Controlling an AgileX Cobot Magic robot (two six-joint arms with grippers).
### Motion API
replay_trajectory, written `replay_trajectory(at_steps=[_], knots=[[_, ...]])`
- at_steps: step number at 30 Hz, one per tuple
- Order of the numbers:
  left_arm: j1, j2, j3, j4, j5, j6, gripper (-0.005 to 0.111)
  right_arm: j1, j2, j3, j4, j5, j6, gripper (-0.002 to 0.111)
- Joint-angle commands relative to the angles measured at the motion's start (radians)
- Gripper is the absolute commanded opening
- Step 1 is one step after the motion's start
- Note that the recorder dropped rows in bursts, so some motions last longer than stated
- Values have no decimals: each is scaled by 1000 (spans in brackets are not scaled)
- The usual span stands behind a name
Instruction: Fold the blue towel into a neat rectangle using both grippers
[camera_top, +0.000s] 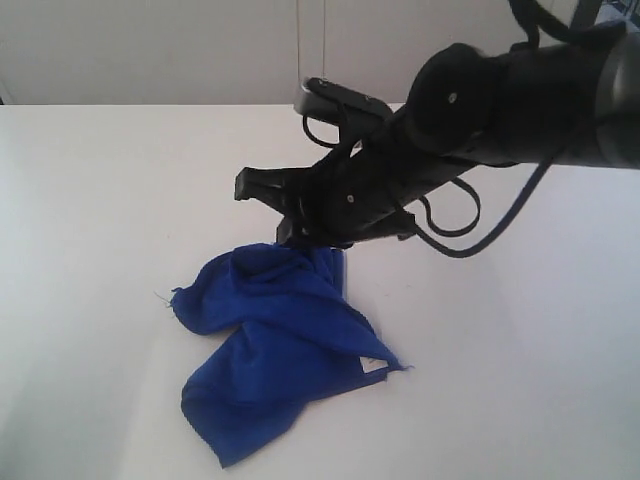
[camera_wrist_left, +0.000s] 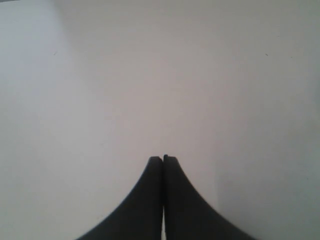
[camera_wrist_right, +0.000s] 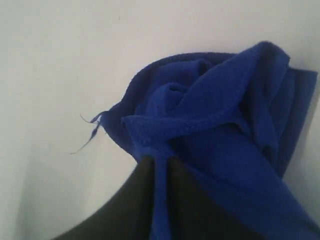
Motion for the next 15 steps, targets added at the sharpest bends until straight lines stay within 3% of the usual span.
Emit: replay_trajectory(at_steps=[1,8,15], knots=[[2,7,-7,-7,3,-1,0,-6,47,7,105,-32,112,29],[2,7,-7,-7,3,-1,0,-6,59,7,278,-127,133,53],[2,7,-7,-7,3,-1,0,19,96,7,290,-159,218,55]])
